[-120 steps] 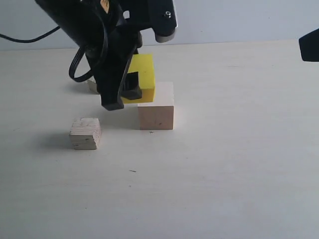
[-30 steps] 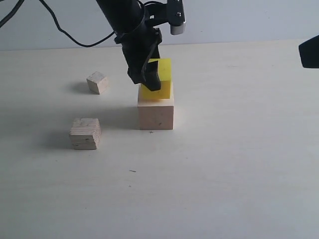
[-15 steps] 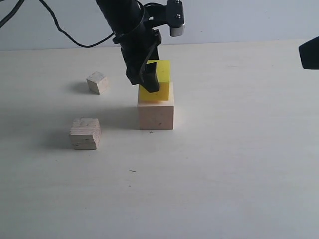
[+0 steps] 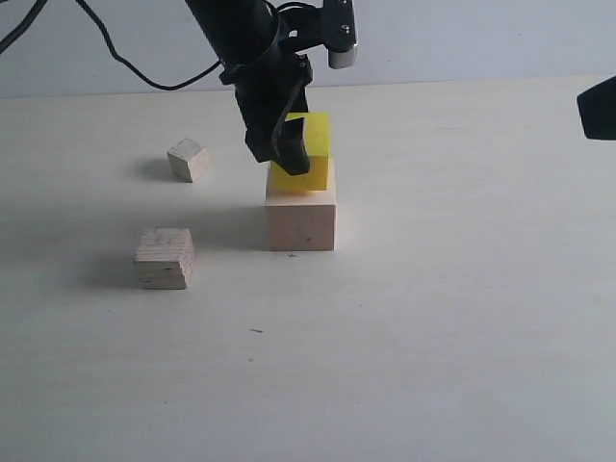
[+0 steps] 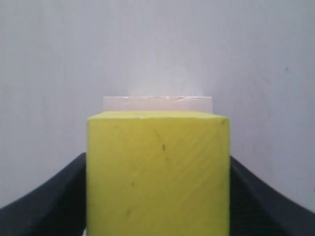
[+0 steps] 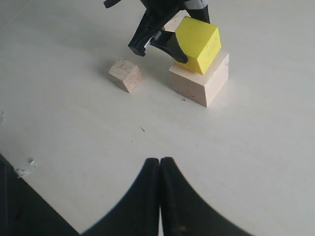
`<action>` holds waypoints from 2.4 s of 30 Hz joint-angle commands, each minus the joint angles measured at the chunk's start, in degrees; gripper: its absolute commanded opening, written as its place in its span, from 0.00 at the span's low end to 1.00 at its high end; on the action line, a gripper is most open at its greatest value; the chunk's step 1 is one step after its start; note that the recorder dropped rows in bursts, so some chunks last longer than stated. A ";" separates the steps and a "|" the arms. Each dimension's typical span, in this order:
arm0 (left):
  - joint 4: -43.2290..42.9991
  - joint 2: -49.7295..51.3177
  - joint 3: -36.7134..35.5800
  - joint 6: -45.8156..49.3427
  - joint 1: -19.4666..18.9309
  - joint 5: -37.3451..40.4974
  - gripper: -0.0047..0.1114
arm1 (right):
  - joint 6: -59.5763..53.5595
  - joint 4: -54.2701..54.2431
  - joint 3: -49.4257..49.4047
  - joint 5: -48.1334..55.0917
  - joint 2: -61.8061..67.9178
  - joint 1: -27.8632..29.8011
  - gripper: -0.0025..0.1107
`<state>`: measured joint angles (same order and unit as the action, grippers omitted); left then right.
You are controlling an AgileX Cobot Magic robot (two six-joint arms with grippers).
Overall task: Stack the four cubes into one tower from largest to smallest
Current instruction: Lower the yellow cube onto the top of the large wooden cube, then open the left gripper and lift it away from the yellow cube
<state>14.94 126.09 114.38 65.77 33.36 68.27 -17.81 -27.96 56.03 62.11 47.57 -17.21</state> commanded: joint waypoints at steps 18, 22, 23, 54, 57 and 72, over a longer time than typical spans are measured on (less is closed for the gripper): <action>-0.66 -0.11 0.26 -0.19 -0.14 -0.92 0.62 | -0.56 -0.35 -0.18 0.74 -0.15 0.16 0.02; -0.66 -0.11 0.26 -0.55 -0.14 -1.30 0.62 | -0.56 -0.35 -0.18 0.74 -0.15 0.16 0.02; -0.66 -0.11 0.26 -1.24 -0.14 -1.43 0.62 | -0.56 -0.35 -0.18 0.74 -0.15 0.16 0.02; -0.66 -1.95 0.26 -1.75 -0.14 -0.51 0.62 | -0.56 0.12 -0.18 0.74 -0.15 0.16 0.02; -0.66 -2.75 0.26 -1.75 -0.14 -0.51 0.62 | -0.56 0.12 -0.18 0.74 -0.15 0.16 0.02; -5.31 -11.98 0.26 -18.92 -0.14 0.35 0.60 | -0.56 0.10 -0.18 1.09 -0.29 0.16 0.02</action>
<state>12.44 116.94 114.38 54.44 33.36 67.71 -17.81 -27.74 56.03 63.05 47.57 -17.21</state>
